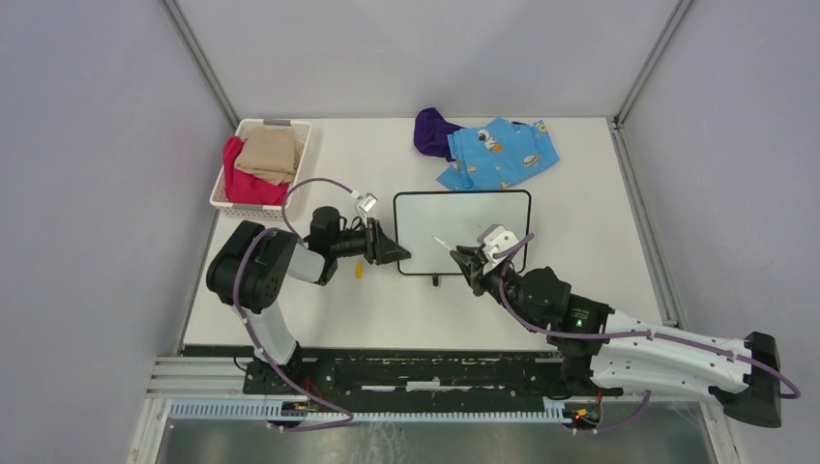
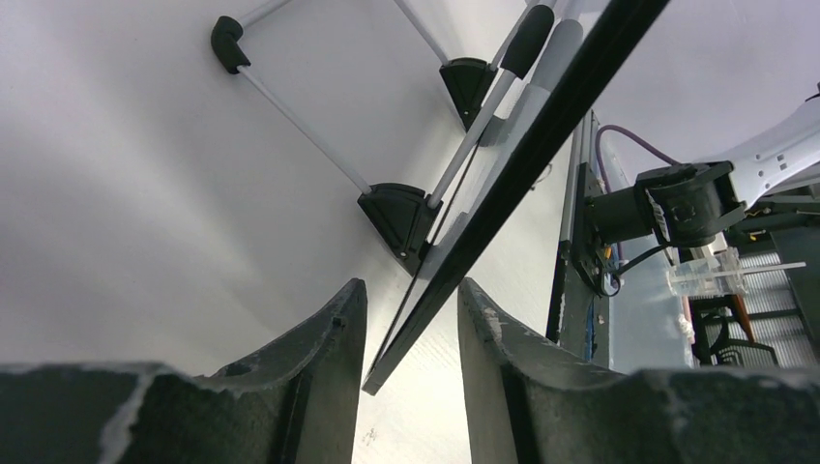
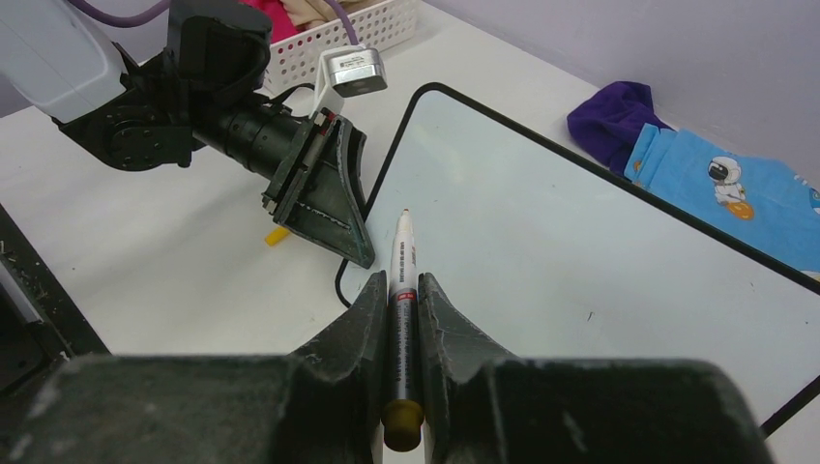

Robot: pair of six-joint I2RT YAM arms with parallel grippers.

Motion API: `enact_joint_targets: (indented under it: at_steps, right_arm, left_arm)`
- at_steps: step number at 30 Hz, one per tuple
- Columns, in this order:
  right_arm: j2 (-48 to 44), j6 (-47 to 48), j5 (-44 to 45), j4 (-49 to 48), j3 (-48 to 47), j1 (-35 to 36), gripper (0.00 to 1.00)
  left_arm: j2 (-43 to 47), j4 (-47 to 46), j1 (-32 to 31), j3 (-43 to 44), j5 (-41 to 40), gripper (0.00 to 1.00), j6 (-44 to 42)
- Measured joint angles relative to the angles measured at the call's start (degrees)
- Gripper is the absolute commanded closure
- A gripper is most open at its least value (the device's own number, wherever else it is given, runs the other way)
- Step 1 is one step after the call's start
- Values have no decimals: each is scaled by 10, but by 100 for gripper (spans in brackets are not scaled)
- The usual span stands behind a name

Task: Write a sentence on the whiteboard

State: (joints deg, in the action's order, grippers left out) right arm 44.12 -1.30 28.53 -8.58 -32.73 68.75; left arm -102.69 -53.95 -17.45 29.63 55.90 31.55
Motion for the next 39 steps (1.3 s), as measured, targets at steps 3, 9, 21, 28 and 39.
enact_joint_targets:
  at_steps: [3, 9, 21, 28, 39]
  right_arm:
    - [1, -2, 0, 0, 0, 0, 100]
    - [9, -4, -2, 0, 0, 0, 100]
    - [14, -6, -7, -4, 0, 0, 100]
    - [14, -6, -7, -4, 0, 0, 100]
    - [14, -6, -7, -4, 0, 0, 100]
  left_arm:
    - [0, 5, 0, 0, 0, 58, 0]
    - [2, 12, 0, 1, -3, 57, -1]
    - [16, -17, 0, 1, -5, 48, 0]
    - [16, -46, 0, 4, -5, 55, 2]
    - [16, -31, 0, 8, -5, 66, 0]
